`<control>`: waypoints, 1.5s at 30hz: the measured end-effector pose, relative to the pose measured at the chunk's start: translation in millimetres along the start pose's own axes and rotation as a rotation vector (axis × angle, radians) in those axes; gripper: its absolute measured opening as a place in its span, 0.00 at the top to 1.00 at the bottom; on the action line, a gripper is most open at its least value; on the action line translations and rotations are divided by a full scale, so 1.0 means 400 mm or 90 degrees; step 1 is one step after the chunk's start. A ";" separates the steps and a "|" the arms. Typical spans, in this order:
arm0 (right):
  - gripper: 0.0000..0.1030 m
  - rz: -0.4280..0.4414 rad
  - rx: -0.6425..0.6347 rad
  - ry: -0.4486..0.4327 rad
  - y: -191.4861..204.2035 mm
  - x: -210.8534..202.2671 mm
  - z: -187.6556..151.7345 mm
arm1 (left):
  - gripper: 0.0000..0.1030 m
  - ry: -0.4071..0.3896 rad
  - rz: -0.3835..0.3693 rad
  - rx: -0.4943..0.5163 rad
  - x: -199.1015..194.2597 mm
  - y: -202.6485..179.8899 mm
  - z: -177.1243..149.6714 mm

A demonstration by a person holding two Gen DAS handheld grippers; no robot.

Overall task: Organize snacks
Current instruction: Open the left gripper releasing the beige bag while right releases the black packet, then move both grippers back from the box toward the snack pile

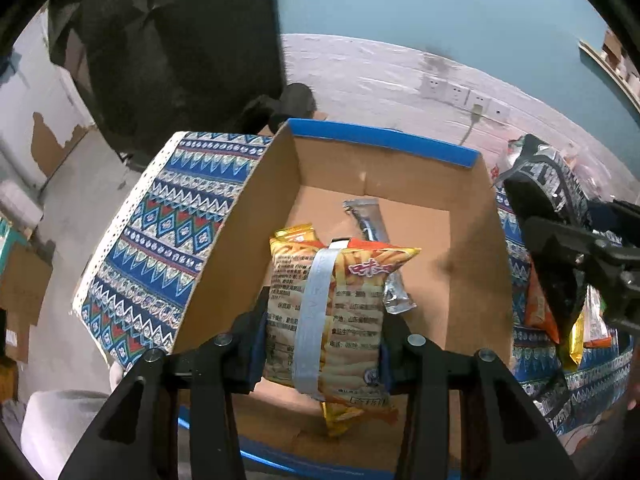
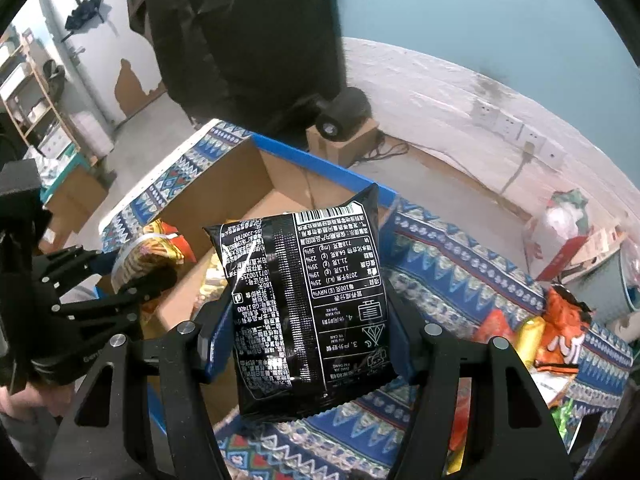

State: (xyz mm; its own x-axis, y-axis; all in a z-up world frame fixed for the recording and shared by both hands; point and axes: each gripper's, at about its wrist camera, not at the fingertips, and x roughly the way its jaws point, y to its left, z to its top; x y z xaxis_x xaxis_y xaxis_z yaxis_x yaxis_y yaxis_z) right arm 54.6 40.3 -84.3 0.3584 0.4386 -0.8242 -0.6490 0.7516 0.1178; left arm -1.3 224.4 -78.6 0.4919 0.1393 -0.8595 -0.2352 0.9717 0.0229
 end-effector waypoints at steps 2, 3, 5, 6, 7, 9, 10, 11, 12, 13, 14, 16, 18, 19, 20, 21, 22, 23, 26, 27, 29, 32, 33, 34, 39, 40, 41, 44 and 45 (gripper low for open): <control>0.38 0.005 -0.005 0.006 0.017 0.018 0.007 | 0.56 0.004 0.010 -0.002 0.003 0.010 -0.001; 0.38 0.007 -0.006 0.007 0.022 0.023 0.009 | 0.56 0.005 0.015 -0.003 0.003 0.013 -0.002; 0.38 0.012 -0.012 0.012 0.038 0.035 0.014 | 0.48 0.007 0.023 -0.006 0.004 0.024 -0.004; 0.38 0.013 -0.014 0.013 0.044 0.039 0.015 | 0.46 0.007 0.027 -0.010 0.003 0.030 -0.006; 0.38 0.014 -0.017 0.015 0.052 0.046 0.018 | 0.44 0.006 0.029 -0.012 0.002 0.035 -0.006; 0.38 0.018 -0.021 0.019 0.061 0.057 0.021 | 0.44 0.005 0.032 -0.018 -0.001 0.046 -0.007; 0.38 0.020 -0.022 0.021 0.064 0.060 0.021 | 0.43 0.005 0.033 -0.021 -0.003 0.052 -0.006; 0.38 0.023 -0.022 0.024 0.066 0.065 0.022 | 0.43 0.005 0.034 -0.024 -0.005 0.057 -0.006; 0.38 0.026 -0.022 0.026 0.069 0.070 0.024 | 0.42 0.005 0.036 -0.027 -0.008 0.061 -0.005; 0.38 0.026 -0.022 0.027 0.072 0.075 0.025 | 0.40 0.004 0.038 -0.030 -0.010 0.066 -0.004; 0.38 0.026 -0.022 0.031 0.074 0.083 0.027 | 0.39 0.003 0.040 -0.034 -0.013 0.071 -0.004; 0.38 0.028 -0.021 0.036 0.078 0.096 0.029 | 0.39 0.003 0.040 -0.038 -0.016 0.077 -0.004; 0.38 0.032 -0.022 0.043 0.082 0.107 0.028 | 0.39 0.002 0.040 -0.042 -0.019 0.082 -0.005; 0.38 0.035 -0.021 0.048 0.082 0.114 0.027 | 0.39 0.003 0.041 -0.043 -0.019 0.084 -0.004; 0.38 0.036 -0.020 0.052 0.082 0.122 0.027 | 0.39 0.004 0.040 -0.042 -0.019 0.084 -0.005; 0.38 0.037 -0.019 0.055 0.083 0.128 0.027 | 0.38 0.005 0.040 -0.041 -0.019 0.083 -0.006; 0.38 0.038 -0.017 0.060 0.082 0.136 0.026 | 0.39 0.006 0.040 -0.040 -0.019 0.083 -0.006; 0.37 0.037 -0.016 0.062 0.081 0.140 0.025 | 0.39 0.007 0.041 -0.039 -0.019 0.083 -0.006; 0.36 0.034 -0.012 0.069 0.079 0.148 0.023 | 0.38 0.007 0.040 -0.036 -0.024 0.078 -0.006; 0.33 0.033 -0.011 0.070 0.079 0.149 0.022 | 0.38 0.005 0.040 -0.034 -0.027 0.075 -0.005; 0.28 0.028 -0.012 0.069 0.076 0.144 0.022 | 0.38 0.002 0.039 -0.030 -0.034 0.071 -0.005; 0.25 0.023 -0.015 0.064 0.074 0.131 0.020 | 0.36 -0.001 0.038 -0.027 -0.041 0.062 -0.003; 0.24 0.020 -0.015 0.062 0.073 0.125 0.019 | 0.36 -0.004 0.035 -0.026 -0.044 0.058 -0.002; 0.24 0.017 -0.014 0.060 0.071 0.117 0.018 | 0.36 -0.006 0.031 -0.024 -0.047 0.051 0.000; 0.24 0.002 -0.005 0.048 0.044 0.065 0.003 | 0.35 -0.015 0.020 -0.001 -0.061 0.007 0.005; 0.23 -0.003 -0.003 0.045 0.037 0.054 -0.001 | 0.35 -0.017 0.017 0.005 -0.064 -0.004 0.005; 0.23 -0.010 -0.001 0.042 0.028 0.040 -0.006 | 0.35 -0.019 0.010 0.011 -0.066 -0.014 0.005; 0.23 -0.025 0.008 0.035 0.002 0.006 -0.019 | 0.35 -0.015 -0.014 0.020 -0.070 -0.046 0.007; 0.23 -0.030 0.014 0.033 -0.012 -0.007 -0.025 | 0.35 -0.015 -0.026 0.024 -0.071 -0.059 0.007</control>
State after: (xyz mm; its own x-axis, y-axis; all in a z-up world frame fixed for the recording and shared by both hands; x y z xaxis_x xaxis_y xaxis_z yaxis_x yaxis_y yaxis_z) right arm 50.1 30.6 -88.1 0.3527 0.3760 -0.8569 -0.6170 0.7819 0.0891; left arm -7.5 198.0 -53.2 0.5201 0.1031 -0.8479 -0.1825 0.9832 0.0076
